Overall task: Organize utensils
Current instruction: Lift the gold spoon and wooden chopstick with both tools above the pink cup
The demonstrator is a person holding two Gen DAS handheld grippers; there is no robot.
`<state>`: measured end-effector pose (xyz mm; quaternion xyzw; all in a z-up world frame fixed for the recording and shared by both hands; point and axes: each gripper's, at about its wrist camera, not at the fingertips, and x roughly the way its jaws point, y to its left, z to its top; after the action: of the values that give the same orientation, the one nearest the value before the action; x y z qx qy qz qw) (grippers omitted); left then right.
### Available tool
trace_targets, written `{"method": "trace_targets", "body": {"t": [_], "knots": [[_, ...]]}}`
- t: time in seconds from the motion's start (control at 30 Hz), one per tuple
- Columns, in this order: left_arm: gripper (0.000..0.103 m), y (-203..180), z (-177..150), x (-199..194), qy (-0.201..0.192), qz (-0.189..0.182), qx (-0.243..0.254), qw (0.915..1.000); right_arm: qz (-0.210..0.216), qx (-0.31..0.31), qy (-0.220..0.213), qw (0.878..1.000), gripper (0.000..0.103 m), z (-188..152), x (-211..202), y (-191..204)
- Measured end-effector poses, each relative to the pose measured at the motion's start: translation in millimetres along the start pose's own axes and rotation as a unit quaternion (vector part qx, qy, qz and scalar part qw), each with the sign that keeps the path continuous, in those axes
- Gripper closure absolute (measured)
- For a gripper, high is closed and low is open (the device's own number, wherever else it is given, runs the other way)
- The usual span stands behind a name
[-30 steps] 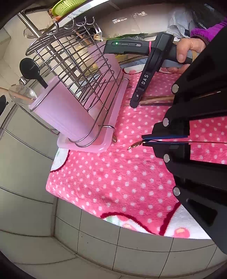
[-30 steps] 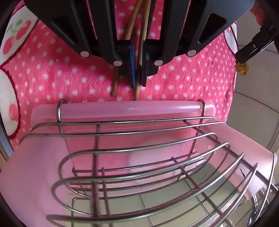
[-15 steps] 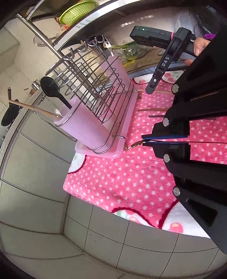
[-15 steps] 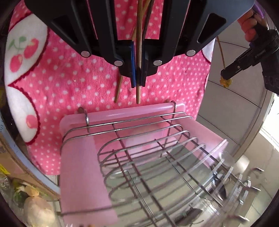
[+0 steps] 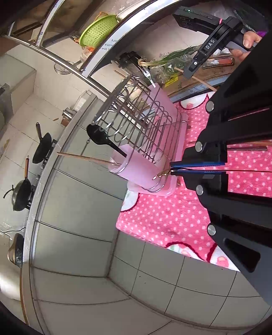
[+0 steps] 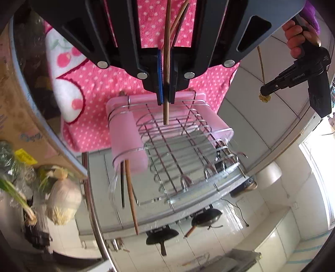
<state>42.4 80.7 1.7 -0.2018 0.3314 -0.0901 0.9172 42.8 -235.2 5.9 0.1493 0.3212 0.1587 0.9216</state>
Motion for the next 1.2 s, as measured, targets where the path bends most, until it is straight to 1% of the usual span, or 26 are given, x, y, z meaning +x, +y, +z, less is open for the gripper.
{"method": "trace_targets", "body": {"t": [0.13,0.27,0.43,0.57,0.9,1.2], "knots": [[0.101,-9.6,6.8,-19.9,-0.057,0.010,0.018,0.9982,-0.003,-0.010,-0.032,0.999,0.097,3.1,-22.2,1.6],[0.101,-16.2,13.5,-34.7,-0.094,0.000,0.020,0.9953,-0.002,-0.010,-0.055,0.998,0.097,9.3,-39.3,-0.8],[0.101,-27.9,20.3,-50.0,-0.133,0.004,0.039,0.9903,-0.004,-0.013,-0.081,0.997,0.097,23.8,-57.7,-3.5],[0.101,-38.0,25.7,-56.7,-0.153,0.002,0.054,0.9867,-0.008,-0.024,-0.103,0.994,0.097,37.9,-71.2,-3.2],[0.101,-52.4,48.4,-61.7,-0.191,-0.008,0.062,0.9796,-0.023,-0.050,-0.149,0.987,0.097,78.2,-98.5,2.2],[0.101,-59.4,74.7,-52.4,-0.215,0.000,0.067,0.9744,-0.010,-0.053,-0.175,0.983,0.097,117.2,-106.4,2.7]]}}
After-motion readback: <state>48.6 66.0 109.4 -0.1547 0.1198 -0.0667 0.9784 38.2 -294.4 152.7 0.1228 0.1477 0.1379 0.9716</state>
